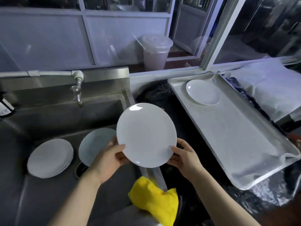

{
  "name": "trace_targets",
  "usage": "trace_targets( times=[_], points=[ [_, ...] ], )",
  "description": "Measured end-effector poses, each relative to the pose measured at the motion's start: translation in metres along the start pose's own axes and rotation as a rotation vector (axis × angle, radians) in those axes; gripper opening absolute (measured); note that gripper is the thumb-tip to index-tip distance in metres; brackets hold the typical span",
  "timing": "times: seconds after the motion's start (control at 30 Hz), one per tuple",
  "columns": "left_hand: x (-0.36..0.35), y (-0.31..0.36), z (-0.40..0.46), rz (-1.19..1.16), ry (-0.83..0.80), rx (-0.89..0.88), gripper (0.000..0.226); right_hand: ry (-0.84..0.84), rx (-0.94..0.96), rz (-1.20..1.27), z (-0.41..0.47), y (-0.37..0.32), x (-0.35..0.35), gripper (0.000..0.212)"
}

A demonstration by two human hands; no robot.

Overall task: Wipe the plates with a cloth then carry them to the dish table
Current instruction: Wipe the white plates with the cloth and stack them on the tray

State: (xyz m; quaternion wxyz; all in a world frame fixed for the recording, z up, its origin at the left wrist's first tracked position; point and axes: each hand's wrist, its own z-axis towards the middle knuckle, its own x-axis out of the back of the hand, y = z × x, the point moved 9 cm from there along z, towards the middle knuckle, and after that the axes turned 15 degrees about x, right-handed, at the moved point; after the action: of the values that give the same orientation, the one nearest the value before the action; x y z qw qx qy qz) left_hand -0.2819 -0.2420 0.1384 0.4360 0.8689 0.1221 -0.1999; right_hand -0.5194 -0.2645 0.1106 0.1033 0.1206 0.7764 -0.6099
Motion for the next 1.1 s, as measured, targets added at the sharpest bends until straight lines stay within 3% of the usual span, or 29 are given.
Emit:
trace_targets(
  times=[0.27,0.47,0.7,1.1],
  points=[
    [-0.071,0.048,0.082,-0.046,0.038,-0.079,0.043,0.246,0.105,0.116,0.093,-0.078,0.141,0.03],
    [-0.101,0.066,0.125,-0.049,0.099,-0.078,0.044,0.441,0.167,0.183,0.165,-0.118,0.203,0.027],
    [-0.105,0.065,0.137,-0.045,0.159,-0.07,0.044,0.592,0.154,0.218,0.232,-0.121,0.233,0.033],
    [-0.098,0.046,0.133,-0.069,0.235,-0.032,0.04,0.637,0.096,0.197,0.275,-0.11,0.24,0.027]
  ],
)
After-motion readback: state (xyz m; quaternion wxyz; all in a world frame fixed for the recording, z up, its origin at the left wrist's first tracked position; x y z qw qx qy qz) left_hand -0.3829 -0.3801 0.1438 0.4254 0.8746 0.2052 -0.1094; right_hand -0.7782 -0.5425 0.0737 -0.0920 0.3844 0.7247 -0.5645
